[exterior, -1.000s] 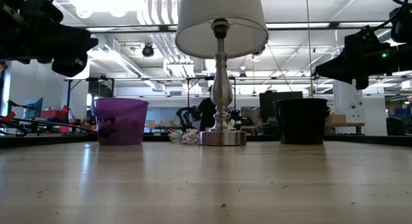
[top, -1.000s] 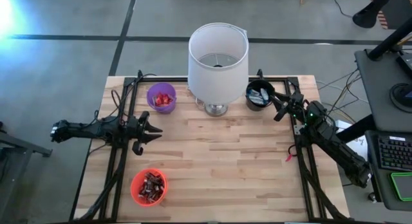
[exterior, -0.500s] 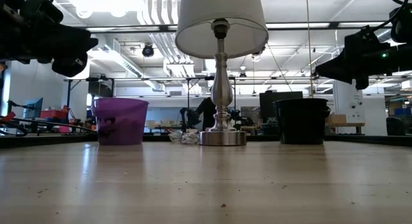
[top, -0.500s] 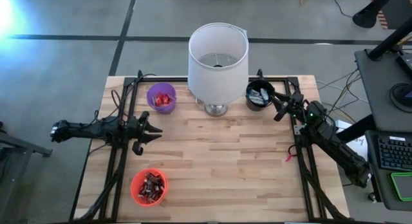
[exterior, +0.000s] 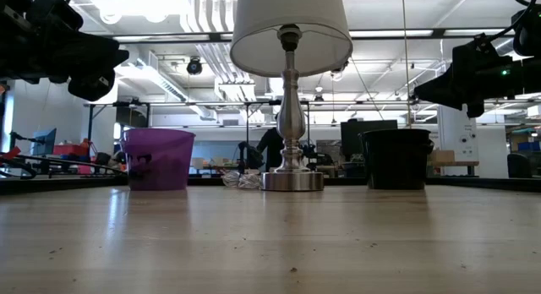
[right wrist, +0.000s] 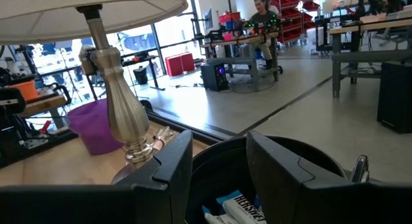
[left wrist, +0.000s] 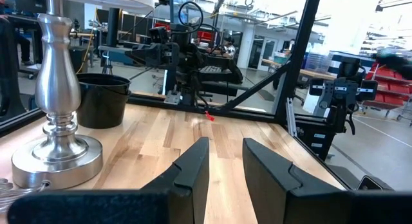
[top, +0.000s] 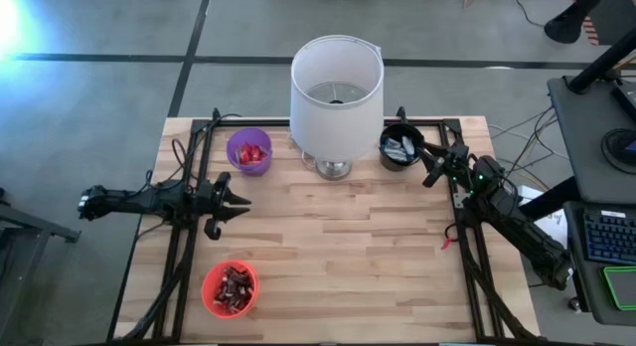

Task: Sort candy
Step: Return to Home Position

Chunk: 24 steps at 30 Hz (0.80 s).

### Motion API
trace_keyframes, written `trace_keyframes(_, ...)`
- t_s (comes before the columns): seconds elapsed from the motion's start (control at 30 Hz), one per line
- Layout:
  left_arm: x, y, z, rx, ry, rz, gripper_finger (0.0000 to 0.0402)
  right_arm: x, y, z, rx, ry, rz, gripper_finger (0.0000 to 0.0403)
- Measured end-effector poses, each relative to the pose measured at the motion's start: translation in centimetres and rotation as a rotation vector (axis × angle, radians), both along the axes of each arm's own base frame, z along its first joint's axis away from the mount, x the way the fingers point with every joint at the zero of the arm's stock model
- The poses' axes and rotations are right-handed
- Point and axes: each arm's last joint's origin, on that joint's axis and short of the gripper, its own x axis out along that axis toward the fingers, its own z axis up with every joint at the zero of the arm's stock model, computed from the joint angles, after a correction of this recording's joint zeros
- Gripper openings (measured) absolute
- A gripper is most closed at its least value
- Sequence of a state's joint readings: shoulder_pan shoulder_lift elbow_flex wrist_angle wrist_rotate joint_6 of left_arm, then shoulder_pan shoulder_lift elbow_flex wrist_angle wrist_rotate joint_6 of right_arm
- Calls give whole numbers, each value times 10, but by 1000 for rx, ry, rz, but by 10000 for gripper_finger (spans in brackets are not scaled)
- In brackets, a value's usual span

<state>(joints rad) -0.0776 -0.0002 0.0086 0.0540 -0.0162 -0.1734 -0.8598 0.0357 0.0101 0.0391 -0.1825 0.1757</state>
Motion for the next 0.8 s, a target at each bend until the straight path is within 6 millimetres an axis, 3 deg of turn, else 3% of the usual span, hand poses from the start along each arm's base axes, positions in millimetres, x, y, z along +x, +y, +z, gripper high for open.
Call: trace_keyframes(0.8, -1, 0, 3, 0, 0, -1, 77, -2, 2, 4, -35, -30, -7, 137)
